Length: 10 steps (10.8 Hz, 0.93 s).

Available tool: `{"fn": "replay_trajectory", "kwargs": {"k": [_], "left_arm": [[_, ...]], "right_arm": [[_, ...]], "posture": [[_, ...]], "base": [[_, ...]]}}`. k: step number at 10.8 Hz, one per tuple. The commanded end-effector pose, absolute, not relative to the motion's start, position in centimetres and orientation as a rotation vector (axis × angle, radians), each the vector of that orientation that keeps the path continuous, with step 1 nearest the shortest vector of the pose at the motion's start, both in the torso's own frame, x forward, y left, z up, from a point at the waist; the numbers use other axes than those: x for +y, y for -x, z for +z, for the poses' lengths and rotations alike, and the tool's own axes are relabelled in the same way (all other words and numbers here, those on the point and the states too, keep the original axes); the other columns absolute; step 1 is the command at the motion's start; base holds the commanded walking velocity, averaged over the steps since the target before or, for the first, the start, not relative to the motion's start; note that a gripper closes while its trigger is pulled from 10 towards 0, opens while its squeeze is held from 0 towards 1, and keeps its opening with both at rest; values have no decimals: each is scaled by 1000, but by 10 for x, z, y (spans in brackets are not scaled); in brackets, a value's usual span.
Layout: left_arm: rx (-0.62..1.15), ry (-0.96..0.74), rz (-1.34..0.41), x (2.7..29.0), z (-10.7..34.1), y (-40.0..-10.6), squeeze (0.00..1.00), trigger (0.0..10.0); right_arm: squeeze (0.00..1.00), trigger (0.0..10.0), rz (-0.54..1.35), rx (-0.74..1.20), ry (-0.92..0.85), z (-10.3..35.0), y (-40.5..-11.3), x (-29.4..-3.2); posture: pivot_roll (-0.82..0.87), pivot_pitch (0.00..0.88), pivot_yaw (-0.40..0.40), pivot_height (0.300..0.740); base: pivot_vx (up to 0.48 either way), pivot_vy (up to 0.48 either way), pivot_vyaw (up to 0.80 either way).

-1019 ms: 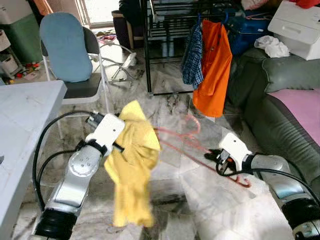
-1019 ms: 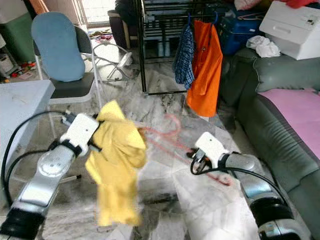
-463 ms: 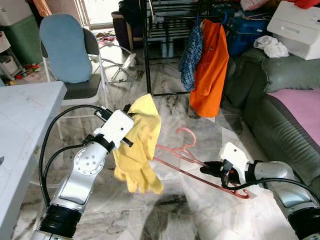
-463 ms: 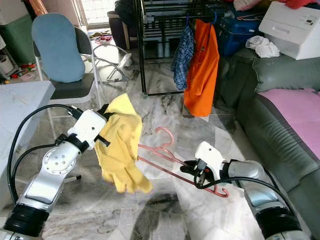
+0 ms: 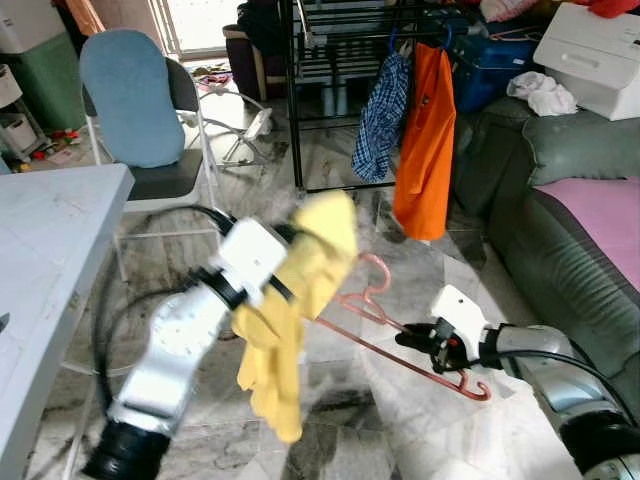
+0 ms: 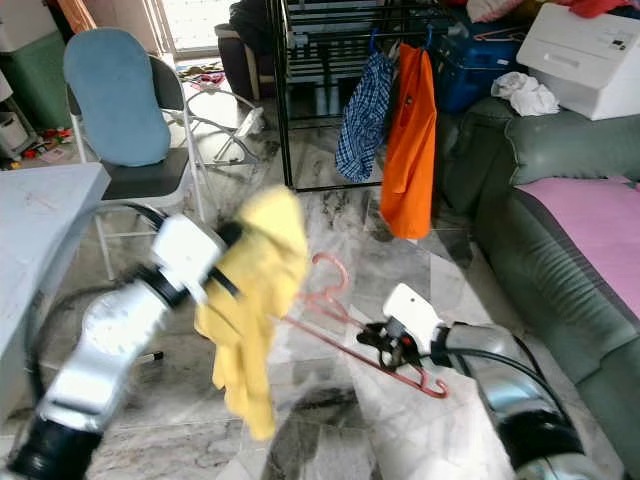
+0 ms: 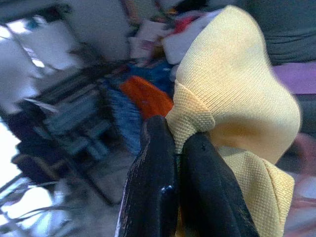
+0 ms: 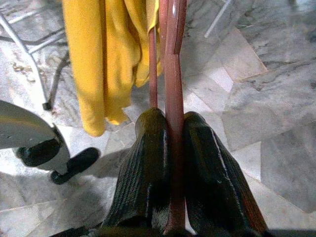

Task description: Hang hanger

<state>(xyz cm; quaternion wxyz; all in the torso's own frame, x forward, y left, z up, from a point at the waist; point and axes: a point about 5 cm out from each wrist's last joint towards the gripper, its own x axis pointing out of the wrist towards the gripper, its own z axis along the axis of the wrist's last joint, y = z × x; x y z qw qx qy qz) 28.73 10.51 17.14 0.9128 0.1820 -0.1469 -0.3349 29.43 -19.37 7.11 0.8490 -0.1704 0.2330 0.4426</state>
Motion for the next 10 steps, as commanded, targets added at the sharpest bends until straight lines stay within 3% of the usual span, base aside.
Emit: {"fn": "replay_trajectory", "kwargs": {"k": [1,4,6,9,10], "left_arm": [[-353,-355,-750,97,183,-281,0,10000],[-307,-344,-961,65,168,-257,0,10000],[-280,-330,-970,67,166,-253,0,10000],[-236,-395,-932,79,155,-255,0,10000],[-219,-416,-893,81,148,-259,0,10000]], "right_arm": [[0,10000,913,490,360,72,-298,-193],[0,10000,819,477,322,69,-306,-193],[0,10000,516,367,259,86,-332,-211],[0,10000,384,211,193,116,-351,-218],[0,10000,365,180,89,123,-356,-216]], "posture": [[-46,0,34,740],[-46,0,31,740],[-45,0,28,740],[-46,0,24,740],[-46,0,23,740]], "base": [[0,0,0],[0,0,0],[0,0,0],[0,0,0],[0,0,0]]}}
